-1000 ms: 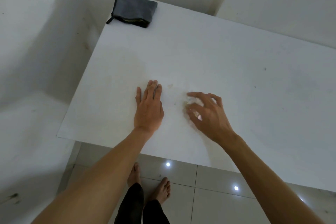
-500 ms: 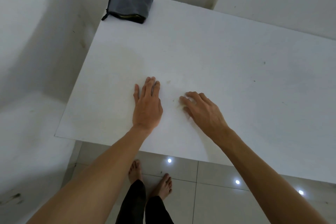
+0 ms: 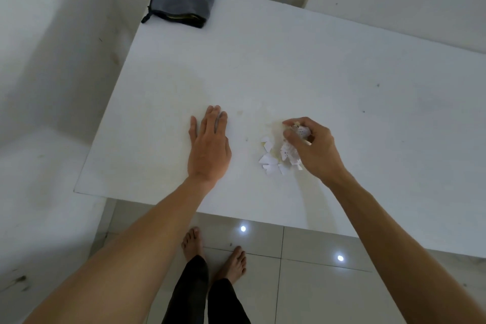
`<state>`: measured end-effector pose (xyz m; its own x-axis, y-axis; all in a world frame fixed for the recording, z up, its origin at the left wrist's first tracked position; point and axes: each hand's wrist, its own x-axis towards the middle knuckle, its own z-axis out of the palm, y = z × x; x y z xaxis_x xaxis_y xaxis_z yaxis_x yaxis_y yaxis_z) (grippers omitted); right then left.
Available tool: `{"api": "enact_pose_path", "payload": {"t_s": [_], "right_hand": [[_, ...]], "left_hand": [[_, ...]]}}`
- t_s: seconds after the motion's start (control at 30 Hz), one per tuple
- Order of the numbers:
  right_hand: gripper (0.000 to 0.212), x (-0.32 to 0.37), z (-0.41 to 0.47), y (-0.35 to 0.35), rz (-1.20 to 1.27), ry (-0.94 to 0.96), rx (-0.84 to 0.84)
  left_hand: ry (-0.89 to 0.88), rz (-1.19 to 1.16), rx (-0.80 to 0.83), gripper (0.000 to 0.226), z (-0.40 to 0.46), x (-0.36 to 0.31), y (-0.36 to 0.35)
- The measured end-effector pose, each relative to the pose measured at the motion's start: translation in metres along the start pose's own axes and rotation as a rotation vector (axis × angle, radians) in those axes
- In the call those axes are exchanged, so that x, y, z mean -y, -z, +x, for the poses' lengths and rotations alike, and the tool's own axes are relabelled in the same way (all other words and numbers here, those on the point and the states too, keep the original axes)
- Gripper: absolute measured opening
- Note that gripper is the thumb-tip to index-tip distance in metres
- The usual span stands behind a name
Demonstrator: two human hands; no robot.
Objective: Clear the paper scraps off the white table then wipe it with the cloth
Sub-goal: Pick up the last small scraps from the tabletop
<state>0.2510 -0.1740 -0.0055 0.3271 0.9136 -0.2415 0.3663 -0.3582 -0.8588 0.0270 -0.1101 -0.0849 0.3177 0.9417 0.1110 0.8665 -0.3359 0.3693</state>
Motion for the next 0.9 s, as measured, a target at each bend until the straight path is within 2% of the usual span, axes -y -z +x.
{"api": "enact_pose_path", "payload": {"t_s": [0.17,0.3,0.37,0.47,0.5,0.57,0.63,0.73,0.83,0.9], "right_hand": [[0.018,-0.011,-0.015,-0.006,-0.181,0.137,0.116],[0.025,-0.005,-0.023,0.007,-0.370,0.277,0.136],[0.046,-0.004,-0.025,0.017,-0.505,0.249,0.122],[0.101,-0.011,-0.032,0.025,-0.692,0.033,0.113],[0.116,-0.015,-0.035,0.025,-0.709,-0.046,0.115],[0.131,-0.022,-0.038,0.017,-0.656,-0.153,0.116],[0.128,-0.023,-0.036,0.004,-0.520,-0.177,0.079],[0.111,-0.017,-0.031,-0.014,-0.345,-0.121,0.073],[0.100,-0.012,-0.030,-0.014,-0.388,-0.025,0.074],[0.099,-0.011,-0.029,-0.008,-0.431,0.008,-0.025]], "left_hand": [[-0.002,0.006,0.005,0.055,0.000,-0.001,0.001],[-0.002,-0.005,0.000,0.054,-0.001,-0.001,0.001],[-0.005,-0.013,-0.002,0.054,-0.001,-0.001,0.001],[-0.002,-0.023,-0.007,0.053,-0.001,-0.001,0.001],[0.000,-0.028,-0.008,0.053,-0.001,-0.001,0.000],[0.002,-0.033,-0.009,0.053,-0.001,-0.001,0.000],[0.002,-0.028,-0.012,0.053,-0.001,-0.001,0.000],[0.003,-0.021,-0.009,0.053,-0.001,-0.001,0.000],[0.002,-0.019,-0.005,0.054,-0.001,-0.001,0.001],[0.002,-0.015,-0.008,0.055,-0.001,-0.001,0.001]]}}
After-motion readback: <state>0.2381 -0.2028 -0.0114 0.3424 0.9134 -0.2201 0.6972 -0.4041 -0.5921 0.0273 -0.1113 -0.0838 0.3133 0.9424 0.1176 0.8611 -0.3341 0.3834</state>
